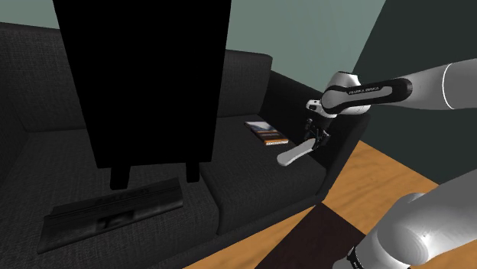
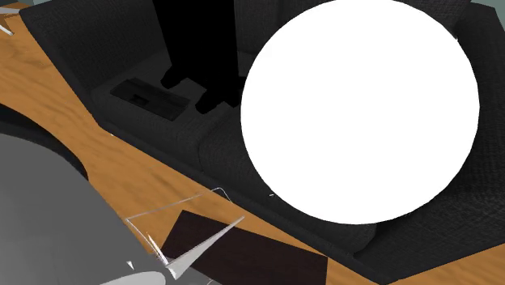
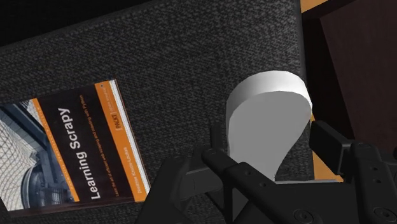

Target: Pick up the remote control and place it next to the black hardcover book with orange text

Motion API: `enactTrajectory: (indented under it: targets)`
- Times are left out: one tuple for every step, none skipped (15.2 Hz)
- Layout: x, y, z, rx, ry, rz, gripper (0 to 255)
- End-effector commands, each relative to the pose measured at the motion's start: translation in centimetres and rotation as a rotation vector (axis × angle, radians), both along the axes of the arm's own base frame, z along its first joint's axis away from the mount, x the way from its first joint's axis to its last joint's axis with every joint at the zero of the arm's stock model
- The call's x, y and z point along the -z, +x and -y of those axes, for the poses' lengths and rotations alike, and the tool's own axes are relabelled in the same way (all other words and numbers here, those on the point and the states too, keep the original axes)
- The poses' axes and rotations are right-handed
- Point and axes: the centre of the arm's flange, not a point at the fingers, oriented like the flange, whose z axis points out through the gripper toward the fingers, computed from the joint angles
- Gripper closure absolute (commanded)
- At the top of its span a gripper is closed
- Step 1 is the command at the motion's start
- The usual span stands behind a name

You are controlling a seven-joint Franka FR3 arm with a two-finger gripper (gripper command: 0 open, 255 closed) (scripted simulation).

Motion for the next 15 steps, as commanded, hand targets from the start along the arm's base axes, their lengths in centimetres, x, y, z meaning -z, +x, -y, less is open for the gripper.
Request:
enactTrajectory:
  targets:
    - [1.0,-0.2,0.3,-0.002,0.000,0.000,255]
    - [1.6,-0.2,0.3,-0.002,0.000,0.000,255]
    - [2.1,-0.2,0.3,-0.002,0.000,0.000,255]
    - [2.6,-0.2,0.3,-0.002,0.000,0.000,255]
    - [3.1,-0.2,0.3,-0.002,0.000,0.000,255]
    - [3.7,-0.2,0.3,-0.002,0.000,0.000,255]
    - [4.2,-0.2,0.3,-0.002,0.000,0.000,255]
    - [4.7,-0.2,0.3,-0.002,0.000,0.000,255]
    - [5.3,-0.2,0.3,-0.002,0.000,0.000,255]
    - [5.8,-0.2,0.3,-0.002,0.000,0.000,255]
    - [6.3,-0.2,0.3,-0.002,0.000,0.000,255]
    - [6.8,-0.2,0.3,-0.002,0.000,0.000,255]
    - [7.4,-0.2,0.3,-0.002,0.000,0.000,255]
    - [7.6,-0.2,0.3,-0.002,0.000,0.000,255]
    - [7.6,-0.2,0.3,-0.002,0.000,0.000,255]
